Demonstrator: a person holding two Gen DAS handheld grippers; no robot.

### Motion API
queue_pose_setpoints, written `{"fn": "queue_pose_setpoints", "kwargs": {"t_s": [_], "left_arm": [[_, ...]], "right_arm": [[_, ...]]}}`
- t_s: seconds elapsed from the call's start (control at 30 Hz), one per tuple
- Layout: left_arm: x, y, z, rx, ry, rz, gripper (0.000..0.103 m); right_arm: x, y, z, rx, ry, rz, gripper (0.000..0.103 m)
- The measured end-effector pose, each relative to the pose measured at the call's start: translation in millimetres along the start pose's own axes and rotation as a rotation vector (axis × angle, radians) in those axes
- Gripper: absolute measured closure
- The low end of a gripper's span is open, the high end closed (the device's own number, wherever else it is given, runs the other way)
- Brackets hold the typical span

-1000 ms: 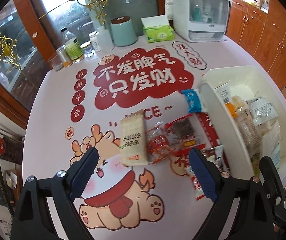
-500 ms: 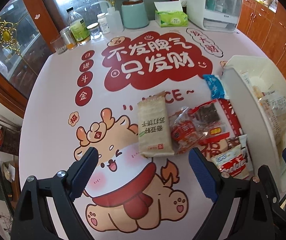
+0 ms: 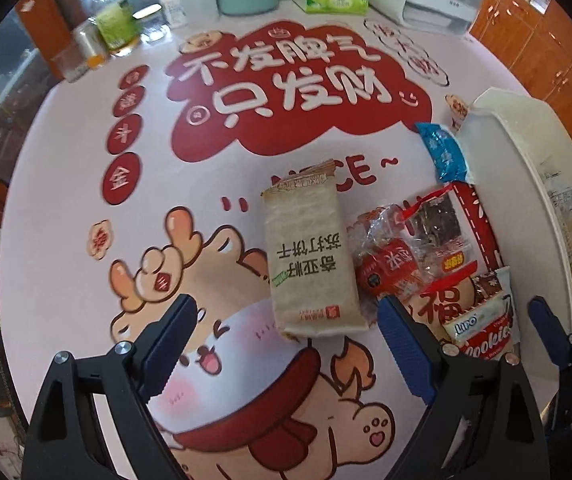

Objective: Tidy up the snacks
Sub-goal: 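Grasp the brown paper biscuit pack with left gripper while right grasps red bread bag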

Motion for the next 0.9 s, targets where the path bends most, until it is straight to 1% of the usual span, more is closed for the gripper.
{"fn": "queue_pose_setpoints", "kwargs": {"t_s": [0.1, 0.13, 0.2, 0.27, 0.33, 0.47, 0.5, 0.57, 0.63, 0.73, 0.9], "left_arm": [[14.5, -6.1, 0.9, 0.005, 0.031, 0.036, 0.014], [21.0, -9.2, 1.2, 0.008, 0.044, 0.048, 0.016], [28.8, -12.2, 3.4, 0.004, 0.047, 0.065, 0.019], [39.2, -14.0, 5.5, -0.005, 0.055, 0.088, 0.026], [48.9, -14.1, 7.5, -0.016, 0.058, 0.109, 0.03], [61.5, -11.0, 18.1, -0.025, 0.013, 0.139, 0.039], [61.3, -12.7, 19.5, -0.016, 0.002, 0.126, 0.039], [60.9, -13.1, 23.6, -0.004, -0.011, 0.121, 0.044], [60.2, -14.1, 28.2, -0.003, -0.011, 0.114, 0.047], [56.3, -12.2, 38.2, -0.011, -0.012, 0.101, 0.05], [44.6, 1.6, 58.6, -0.044, -0.024, 0.082, 0.051]], "right_arm": [[11.2, -2.6, 12.5, -0.032, 0.003, -0.016, 0.034], [15.2, -2.9, 16.2, -0.043, 0.007, -0.019, 0.034], [24.0, -2.4, 22.5, -0.06, 0.01, -0.01, 0.034], [29.6, -1.0, 26.1, -0.065, 0.007, 0.001, 0.034], [32.1, -0.3, 28.1, -0.066, 0.002, 0.006, 0.034], [37.2, 0.1, 32.0, -0.068, -0.006, 0.019, 0.034], [39.9, -0.7, 33.2, -0.068, -0.008, 0.022, 0.034], [43.4, -2.3, 35.7, -0.068, -0.012, 0.027, 0.034], [46.5, -4.2, 39.9, -0.07, -0.019, 0.031, 0.034], [52.4, -6.9, 49.4, -0.081, -0.035, 0.042, 0.034], [61.9, -9.7, 63.5, -0.1, -0.047, 0.06, 0.034]]}}
Point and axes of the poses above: each gripper's, at about its wrist camera, not at the fingertips, and x roughly the way its jaws point, z to its left, y to its underside, the point moved 9 cm from there along x, roughly the way its jaws point, and after that the axes turned 14 degrees about y, right-handed, at the moved point
